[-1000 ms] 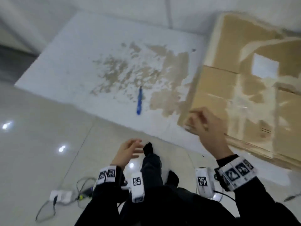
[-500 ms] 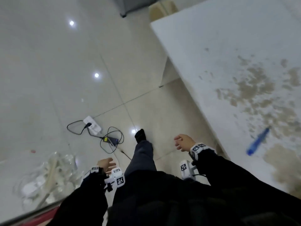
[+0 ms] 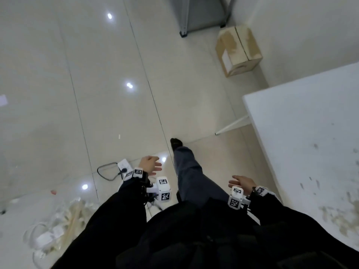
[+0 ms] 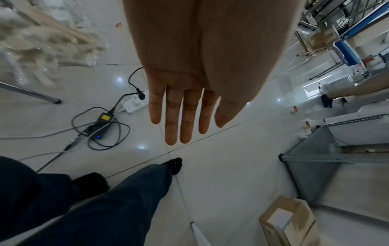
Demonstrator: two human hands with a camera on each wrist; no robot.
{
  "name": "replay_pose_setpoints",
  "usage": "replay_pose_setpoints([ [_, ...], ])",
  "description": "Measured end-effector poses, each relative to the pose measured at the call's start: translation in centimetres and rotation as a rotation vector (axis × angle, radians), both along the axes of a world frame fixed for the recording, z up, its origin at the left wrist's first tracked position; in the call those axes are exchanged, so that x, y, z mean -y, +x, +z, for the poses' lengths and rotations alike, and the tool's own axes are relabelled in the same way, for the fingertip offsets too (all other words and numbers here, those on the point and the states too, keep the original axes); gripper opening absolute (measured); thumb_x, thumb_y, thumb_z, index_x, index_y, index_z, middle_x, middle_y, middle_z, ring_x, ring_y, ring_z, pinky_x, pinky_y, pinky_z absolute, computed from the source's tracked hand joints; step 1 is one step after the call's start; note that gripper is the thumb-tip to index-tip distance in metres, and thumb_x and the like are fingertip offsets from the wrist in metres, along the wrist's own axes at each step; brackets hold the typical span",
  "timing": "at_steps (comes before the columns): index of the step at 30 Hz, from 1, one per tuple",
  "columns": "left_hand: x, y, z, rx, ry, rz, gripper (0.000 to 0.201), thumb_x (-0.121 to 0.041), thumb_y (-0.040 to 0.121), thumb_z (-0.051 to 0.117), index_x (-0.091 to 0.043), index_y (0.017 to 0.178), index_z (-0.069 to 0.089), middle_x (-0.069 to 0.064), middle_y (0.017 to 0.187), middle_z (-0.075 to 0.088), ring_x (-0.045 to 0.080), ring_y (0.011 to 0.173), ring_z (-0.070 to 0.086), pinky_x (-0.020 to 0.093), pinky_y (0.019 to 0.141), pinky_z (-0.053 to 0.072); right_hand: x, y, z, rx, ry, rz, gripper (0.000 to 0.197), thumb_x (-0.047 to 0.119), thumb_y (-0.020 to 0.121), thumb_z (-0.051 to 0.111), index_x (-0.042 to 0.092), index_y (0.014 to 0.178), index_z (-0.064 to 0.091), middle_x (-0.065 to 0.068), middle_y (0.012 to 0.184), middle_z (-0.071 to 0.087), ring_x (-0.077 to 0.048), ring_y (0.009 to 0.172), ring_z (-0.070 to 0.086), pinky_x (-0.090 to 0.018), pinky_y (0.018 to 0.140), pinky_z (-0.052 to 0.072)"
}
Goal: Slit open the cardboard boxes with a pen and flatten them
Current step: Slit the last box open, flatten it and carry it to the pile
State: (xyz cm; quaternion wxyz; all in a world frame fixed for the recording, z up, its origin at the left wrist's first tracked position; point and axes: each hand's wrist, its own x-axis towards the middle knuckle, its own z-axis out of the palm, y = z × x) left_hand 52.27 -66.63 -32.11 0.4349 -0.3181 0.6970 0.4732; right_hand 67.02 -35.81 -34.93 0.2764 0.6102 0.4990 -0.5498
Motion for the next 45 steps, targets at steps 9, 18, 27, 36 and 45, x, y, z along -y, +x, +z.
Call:
replay_pose_setpoints([
  [9,4.1,-18.1,0.1,0.089,-0.174,0.058,0.031,-0.011,0.099,0.044,0.006,0.124,0.051,0.012,0.076,0.057,0.024,0.065,0.054,0.028,0.062,0.035,-0.6,-26.0,0.6,-0.146,-0.01,0.104,0.013,0.014,0.098,0.045,0.006,0.107,0.051,-0.012,0.084,0.058,-0.021,0.067,0.055,-0.03,0.062,0.044],
  [18,2.3,-36.6,0.3,0.099,-0.305,-0.071,0.03,-0.015,0.099,0.046,0.003,0.121,0.054,0.018,0.1,0.06,0.028,0.084,0.058,0.031,0.072,0.035,-4.5,-43.1,0.7,-0.254,-0.037,0.125,0.013,0.016,0.099,0.043,0.008,0.105,0.052,-0.008,0.078,0.058,-0.019,0.065,0.056,-0.028,0.058,0.043],
  [27,-15.1,-63.2,0.8,-0.001,-0.265,-0.348,0.034,-0.011,0.102,0.04,0.006,0.129,0.05,0.026,0.122,0.058,0.032,0.1,0.057,0.035,0.083,0.036,-15.8,-49.8,-0.7,-0.073,0.066,-0.307,0.013,0.014,0.098,0.047,0.006,0.106,0.053,-0.01,0.078,0.057,-0.022,0.065,0.055,-0.03,0.06,0.044],
  [36,-40.5,-77.8,-4.7,-0.236,-0.136,-0.859,0.027,-0.008,0.098,0.045,0.01,0.117,0.053,0.016,0.079,0.056,0.02,0.06,0.053,0.013,0.035,0.038,-25.0,-53.4,-5.7,0.073,0.044,-0.597,0.025,0.012,0.098,0.048,-0.003,0.117,0.054,-0.012,0.076,0.056,-0.024,0.065,0.054,-0.032,0.061,0.043],
  [45,-60.1,-82.8,-24.4,-0.308,-0.036,-1.182,0.022,-0.023,0.097,0.051,-0.005,0.109,0.057,0.011,0.086,0.064,0.029,0.08,0.064,0.03,0.065,0.041,-37.7,-63.1,-23.3,-0.037,0.211,-0.663,0.036,0.022,0.096,0.052,-0.001,0.124,0.051,-0.014,0.096,0.061,-0.023,0.08,0.057,-0.032,0.069,0.046],
])
